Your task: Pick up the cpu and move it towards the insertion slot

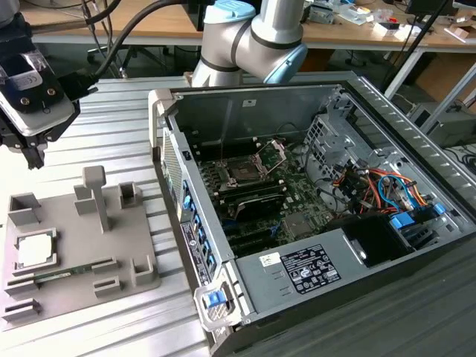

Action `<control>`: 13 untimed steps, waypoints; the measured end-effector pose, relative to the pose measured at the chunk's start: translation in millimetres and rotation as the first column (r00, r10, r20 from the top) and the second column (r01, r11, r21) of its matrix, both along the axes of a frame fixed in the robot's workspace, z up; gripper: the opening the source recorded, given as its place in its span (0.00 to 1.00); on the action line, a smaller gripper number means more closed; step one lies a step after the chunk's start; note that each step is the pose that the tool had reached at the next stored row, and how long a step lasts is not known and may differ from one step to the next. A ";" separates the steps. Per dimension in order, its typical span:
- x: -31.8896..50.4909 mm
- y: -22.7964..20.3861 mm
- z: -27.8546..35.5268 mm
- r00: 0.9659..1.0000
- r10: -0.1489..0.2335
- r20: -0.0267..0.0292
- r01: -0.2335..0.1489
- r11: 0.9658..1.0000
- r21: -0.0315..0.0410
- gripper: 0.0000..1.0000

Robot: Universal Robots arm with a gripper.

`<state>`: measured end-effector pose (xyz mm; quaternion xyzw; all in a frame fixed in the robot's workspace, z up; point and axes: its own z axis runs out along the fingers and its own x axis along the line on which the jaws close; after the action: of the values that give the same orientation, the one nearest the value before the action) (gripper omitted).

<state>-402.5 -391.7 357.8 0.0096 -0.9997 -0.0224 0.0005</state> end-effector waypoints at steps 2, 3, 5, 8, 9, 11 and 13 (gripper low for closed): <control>-0.2 0.0 -0.7 1.000 0.000 0.000 0.000 1.000 0.000 0.11; -0.3 0.0 -1.2 1.000 0.000 0.000 0.000 1.000 0.000 0.11; -0.4 0.0 -1.8 1.000 0.000 0.000 0.000 1.000 0.000 0.11; -0.6 0.0 -2.8 1.000 0.000 0.000 0.000 1.000 0.000 0.11; -0.6 0.0 -3.2 1.000 0.000 0.000 0.000 1.000 0.000 0.11; -0.6 0.0 -3.6 1.000 0.000 0.000 0.000 1.000 0.000 0.11; -0.8 0.0 -4.5 1.000 0.000 0.000 0.000 1.000 0.000 0.11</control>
<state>-403.3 -391.7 353.2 0.0096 -0.9997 -0.0224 0.0005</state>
